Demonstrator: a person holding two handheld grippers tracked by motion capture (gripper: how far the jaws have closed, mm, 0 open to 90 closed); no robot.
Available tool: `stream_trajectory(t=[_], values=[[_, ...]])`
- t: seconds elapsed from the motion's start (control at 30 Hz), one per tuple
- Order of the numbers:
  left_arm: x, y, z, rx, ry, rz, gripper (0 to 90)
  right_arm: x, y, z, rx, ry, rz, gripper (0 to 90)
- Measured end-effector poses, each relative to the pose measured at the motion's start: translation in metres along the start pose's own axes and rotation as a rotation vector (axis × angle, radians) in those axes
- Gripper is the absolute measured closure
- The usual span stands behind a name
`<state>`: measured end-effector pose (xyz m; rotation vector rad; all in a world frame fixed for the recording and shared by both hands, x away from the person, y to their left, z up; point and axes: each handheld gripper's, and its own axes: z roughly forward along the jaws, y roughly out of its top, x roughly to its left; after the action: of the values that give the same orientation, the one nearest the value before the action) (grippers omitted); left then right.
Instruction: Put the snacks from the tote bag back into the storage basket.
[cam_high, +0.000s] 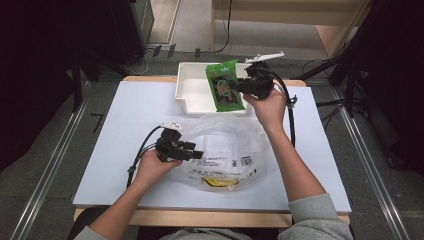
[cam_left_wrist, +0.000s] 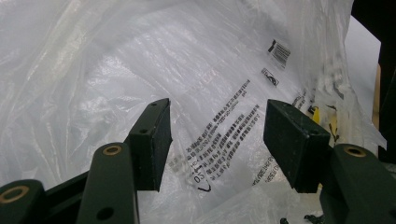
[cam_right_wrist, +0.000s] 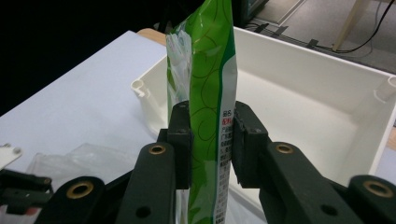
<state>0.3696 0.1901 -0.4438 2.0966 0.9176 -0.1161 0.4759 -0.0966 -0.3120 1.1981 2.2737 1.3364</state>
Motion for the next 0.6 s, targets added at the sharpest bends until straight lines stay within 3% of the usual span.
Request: stream_trajectory(t=[0.1, 0.17, 0.6], values=[[0.000, 0.000, 0.000, 0.002, 0.003, 0.000, 42.7, -0.003, 0.006, 0.004, -0.001, 0.002, 0.009, 73.7], [0.001, 0.000, 0.000, 0.005, 0.007, -0.001, 42.7, -0.003, 0.012, 0.009, 0.002, -0.019, -0.012, 73.7], [0.002, 0.000, 0.000, 0.008, 0.003, 0.006, 42.7, -0.016, 0.029, 0.030, -0.010, -0.041, 0.016, 73.8]])
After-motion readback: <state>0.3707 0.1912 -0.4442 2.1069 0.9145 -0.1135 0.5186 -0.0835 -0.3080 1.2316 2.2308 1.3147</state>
